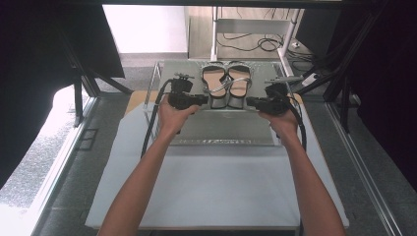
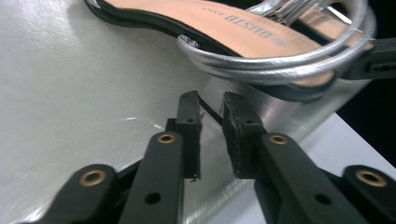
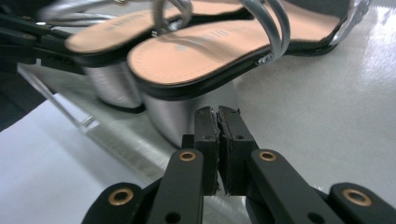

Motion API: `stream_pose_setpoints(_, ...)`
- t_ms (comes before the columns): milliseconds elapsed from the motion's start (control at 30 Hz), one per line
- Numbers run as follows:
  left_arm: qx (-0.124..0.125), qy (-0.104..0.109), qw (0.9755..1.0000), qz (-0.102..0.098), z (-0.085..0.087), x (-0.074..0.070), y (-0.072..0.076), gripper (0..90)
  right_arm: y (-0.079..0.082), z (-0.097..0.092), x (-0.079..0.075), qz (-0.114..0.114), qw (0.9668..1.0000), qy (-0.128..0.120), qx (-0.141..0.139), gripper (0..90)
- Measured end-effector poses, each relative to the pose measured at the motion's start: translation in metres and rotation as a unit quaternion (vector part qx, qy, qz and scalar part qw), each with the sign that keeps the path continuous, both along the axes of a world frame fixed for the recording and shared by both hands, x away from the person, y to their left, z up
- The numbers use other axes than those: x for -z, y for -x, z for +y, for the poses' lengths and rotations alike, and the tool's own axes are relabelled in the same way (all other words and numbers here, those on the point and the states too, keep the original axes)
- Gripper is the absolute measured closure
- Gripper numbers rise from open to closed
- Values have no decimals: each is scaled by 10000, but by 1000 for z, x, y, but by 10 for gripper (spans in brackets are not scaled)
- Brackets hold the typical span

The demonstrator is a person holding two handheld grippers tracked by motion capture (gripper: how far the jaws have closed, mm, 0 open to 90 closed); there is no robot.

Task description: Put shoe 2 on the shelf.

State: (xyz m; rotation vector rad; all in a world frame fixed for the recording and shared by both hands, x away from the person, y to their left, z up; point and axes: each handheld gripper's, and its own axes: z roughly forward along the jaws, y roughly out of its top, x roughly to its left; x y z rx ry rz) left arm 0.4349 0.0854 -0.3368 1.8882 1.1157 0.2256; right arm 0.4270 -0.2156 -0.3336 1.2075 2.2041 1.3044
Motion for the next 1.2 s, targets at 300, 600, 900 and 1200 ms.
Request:
stream_pose_setpoints(300,323,241,9983,-420,28,-8,53,568,48,-27,-6,-352,9989,-90,-301,736)
stream_pose_setpoints(600,648,371,9962,-453,45,27,110,489,102,-55,25,-586,9972,-131,-447,590)
stream_pose_setpoints(900,659,366,9969,-228,65,79,147,428,141,-66,75,-521,9971,-232,-504,523)
stream_pose_setpoints(1200,613,296,9975,-193,73,90,157,388,156,-69,93,-572,9970,-340,-394,449)
